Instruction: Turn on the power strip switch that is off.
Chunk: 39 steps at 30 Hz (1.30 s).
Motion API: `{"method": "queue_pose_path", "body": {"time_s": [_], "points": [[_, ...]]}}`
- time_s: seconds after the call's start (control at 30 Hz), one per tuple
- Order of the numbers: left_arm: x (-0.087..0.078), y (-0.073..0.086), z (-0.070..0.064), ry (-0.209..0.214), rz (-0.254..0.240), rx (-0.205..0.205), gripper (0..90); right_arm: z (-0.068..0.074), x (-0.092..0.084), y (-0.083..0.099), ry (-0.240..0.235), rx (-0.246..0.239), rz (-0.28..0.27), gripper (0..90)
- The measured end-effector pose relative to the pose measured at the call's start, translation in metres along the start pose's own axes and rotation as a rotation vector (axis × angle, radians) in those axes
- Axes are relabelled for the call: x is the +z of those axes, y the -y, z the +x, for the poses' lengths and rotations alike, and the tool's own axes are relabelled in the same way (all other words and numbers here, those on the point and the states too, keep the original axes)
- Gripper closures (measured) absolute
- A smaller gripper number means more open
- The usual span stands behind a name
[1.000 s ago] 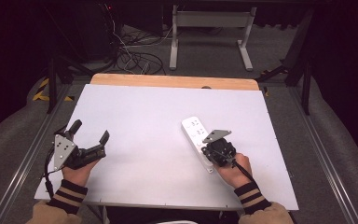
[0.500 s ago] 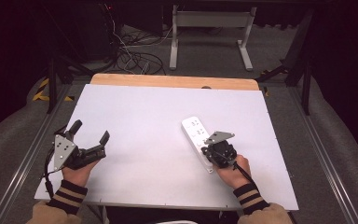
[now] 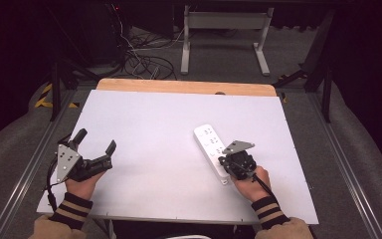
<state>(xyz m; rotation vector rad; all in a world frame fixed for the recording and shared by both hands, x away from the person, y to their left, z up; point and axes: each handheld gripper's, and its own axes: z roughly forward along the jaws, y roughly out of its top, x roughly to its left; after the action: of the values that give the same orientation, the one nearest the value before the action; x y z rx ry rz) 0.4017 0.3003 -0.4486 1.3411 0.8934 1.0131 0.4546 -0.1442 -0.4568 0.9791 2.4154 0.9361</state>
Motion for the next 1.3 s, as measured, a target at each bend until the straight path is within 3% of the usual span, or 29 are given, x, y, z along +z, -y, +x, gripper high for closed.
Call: {"method": "queue_pose_path", "body": {"time_s": [0.03, 0.23, 0.4, 0.6, 0.9, 1.3], "points": [[0.001, 0.000, 0.000, 0.002, 0.000, -0.003, 1.9, -0.001, -0.001, 0.002, -0.016, 0.005, -0.010, 90.0], [0.002, 0.000, -0.001, 0.009, 0.002, 0.004, 2.0, 0.003, -0.001, 0.002, 0.018, -0.039, -0.013, 90.0], [0.003, 0.000, 0.001, 0.008, 0.003, -0.007, 2.0, 0.003, -0.005, -0.003, -0.004, -0.020, -0.051, 90.0], [0.003, 0.000, 0.001, 0.007, 0.000, -0.006, 2.1, 0.010, 0.002, -0.006, -0.010, -0.046, -0.016, 90.0], [0.001, 0.000, 0.001, 0.005, 0.006, -0.004, 2.1, 0.006, 0.005, -0.001, -0.016, 0.001, -0.035, 90.0], [0.000, 0.000, 0.000, 0.002, 0.005, -0.009, 2.1, 0.007, 0.005, 0.001, -0.008, 0.003, -0.046, 90.0]]}}
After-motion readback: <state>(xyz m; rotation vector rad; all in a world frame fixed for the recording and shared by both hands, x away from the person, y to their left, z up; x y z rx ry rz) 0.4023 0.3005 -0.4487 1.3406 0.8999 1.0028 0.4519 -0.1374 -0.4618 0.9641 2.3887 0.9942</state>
